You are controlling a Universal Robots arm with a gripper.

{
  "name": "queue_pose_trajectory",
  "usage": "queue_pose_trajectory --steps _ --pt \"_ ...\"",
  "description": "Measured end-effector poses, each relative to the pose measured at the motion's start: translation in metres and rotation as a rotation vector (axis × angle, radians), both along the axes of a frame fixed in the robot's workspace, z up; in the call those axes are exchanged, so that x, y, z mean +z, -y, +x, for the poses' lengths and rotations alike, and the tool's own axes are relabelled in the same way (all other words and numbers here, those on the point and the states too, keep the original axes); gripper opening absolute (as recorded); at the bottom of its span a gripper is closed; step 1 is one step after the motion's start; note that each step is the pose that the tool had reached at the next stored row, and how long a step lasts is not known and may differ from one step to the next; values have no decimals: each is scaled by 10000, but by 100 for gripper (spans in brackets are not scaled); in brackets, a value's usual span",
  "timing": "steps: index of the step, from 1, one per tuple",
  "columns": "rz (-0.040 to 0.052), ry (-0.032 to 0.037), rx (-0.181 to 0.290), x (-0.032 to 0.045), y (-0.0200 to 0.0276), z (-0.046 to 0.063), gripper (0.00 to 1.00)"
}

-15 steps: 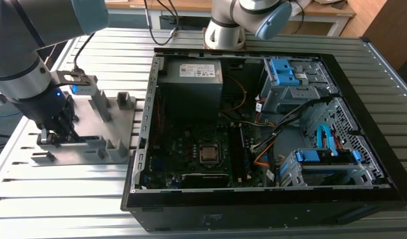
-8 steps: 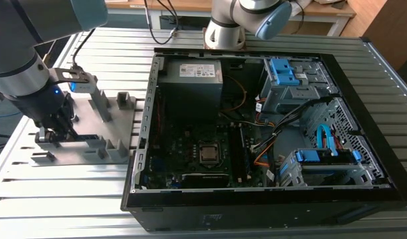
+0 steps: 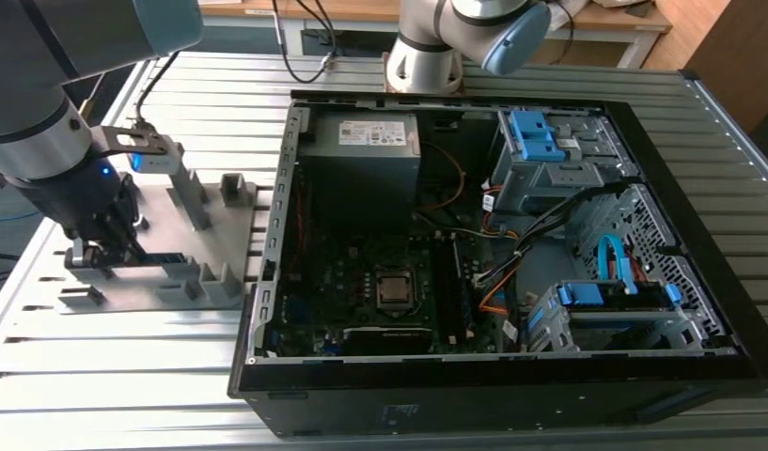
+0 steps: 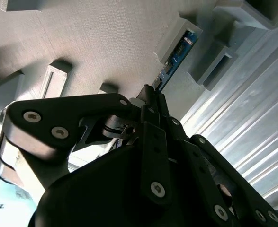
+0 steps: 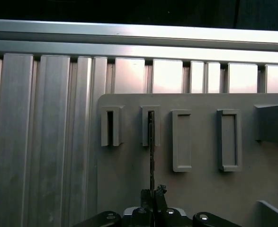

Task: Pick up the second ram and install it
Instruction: 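Pick up the second ram and move it above second insertion slot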

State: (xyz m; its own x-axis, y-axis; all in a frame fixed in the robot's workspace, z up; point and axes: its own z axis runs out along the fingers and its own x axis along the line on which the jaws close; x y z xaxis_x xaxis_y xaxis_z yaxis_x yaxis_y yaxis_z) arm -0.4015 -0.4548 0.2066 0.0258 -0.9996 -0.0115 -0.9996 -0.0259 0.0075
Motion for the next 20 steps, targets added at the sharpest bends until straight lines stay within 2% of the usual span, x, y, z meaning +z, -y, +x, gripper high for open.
queue_pose_trajectory --steps 11,20 --pt "22 -1 0 20 0 0 14" --pt "38 2 0 78 0 0 14"
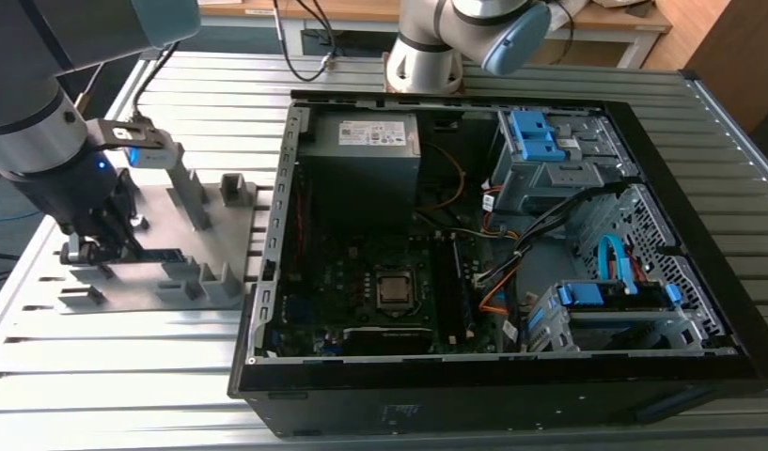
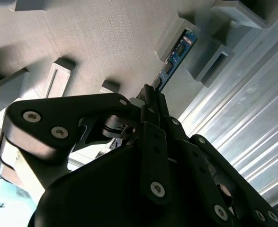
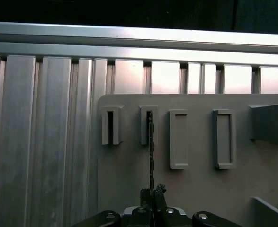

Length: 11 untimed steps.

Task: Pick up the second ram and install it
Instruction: 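Pick up the second ram and move it above second insertion slot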

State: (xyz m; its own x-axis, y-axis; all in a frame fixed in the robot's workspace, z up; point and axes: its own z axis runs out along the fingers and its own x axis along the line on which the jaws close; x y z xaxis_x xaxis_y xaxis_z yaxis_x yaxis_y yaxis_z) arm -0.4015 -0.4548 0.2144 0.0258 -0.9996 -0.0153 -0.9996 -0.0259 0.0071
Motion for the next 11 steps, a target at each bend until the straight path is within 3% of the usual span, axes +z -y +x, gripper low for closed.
queue_pose_trajectory --steps 11 --pt "34 -2 0 59 0 2 14"
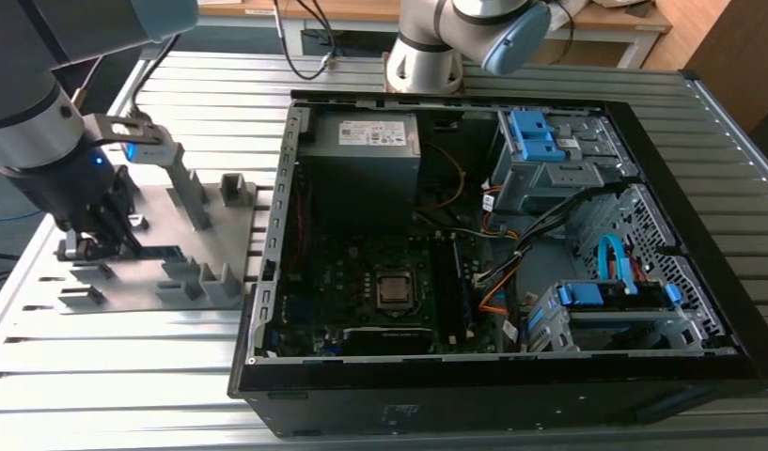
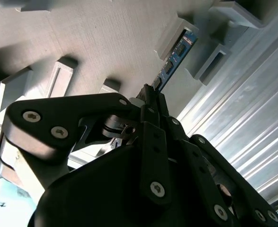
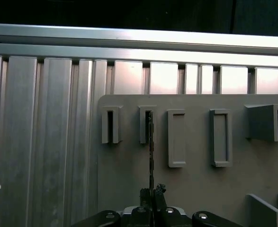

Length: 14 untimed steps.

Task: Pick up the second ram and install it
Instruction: 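Pick up the second ram and move it above second insertion slot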

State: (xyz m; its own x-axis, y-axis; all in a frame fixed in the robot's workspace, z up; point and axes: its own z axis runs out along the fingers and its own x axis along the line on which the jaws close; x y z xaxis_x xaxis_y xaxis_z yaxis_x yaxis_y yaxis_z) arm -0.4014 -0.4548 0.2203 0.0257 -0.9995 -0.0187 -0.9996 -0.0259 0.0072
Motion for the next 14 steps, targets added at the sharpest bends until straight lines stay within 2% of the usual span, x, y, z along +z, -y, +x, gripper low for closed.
queue_pose_trajectory --steps 14 --pt "29 -1 0 73 0 1 14"
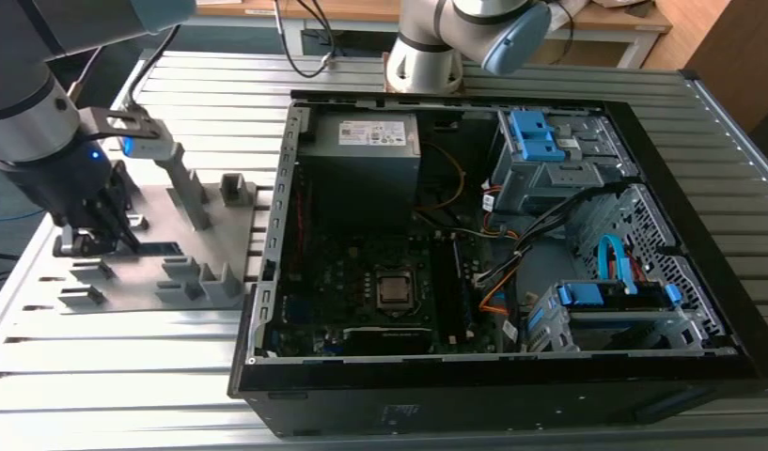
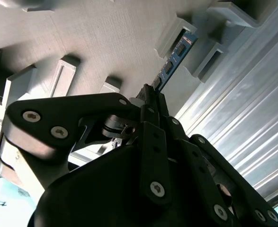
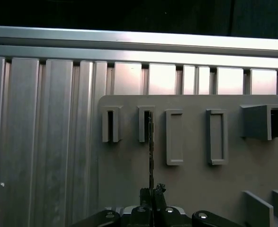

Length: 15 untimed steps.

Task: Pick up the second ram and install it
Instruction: 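Pick up the second ram and move it above second insertion slot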

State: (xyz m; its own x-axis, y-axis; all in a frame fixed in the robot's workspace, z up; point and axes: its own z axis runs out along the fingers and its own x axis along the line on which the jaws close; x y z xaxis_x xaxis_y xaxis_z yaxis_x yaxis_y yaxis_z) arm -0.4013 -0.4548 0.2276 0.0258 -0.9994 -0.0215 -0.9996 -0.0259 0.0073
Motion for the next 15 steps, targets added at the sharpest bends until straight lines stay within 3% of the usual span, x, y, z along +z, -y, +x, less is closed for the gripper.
queue_pose_trajectory --steps 15 --pt "20 0 0 111 0 0 14"
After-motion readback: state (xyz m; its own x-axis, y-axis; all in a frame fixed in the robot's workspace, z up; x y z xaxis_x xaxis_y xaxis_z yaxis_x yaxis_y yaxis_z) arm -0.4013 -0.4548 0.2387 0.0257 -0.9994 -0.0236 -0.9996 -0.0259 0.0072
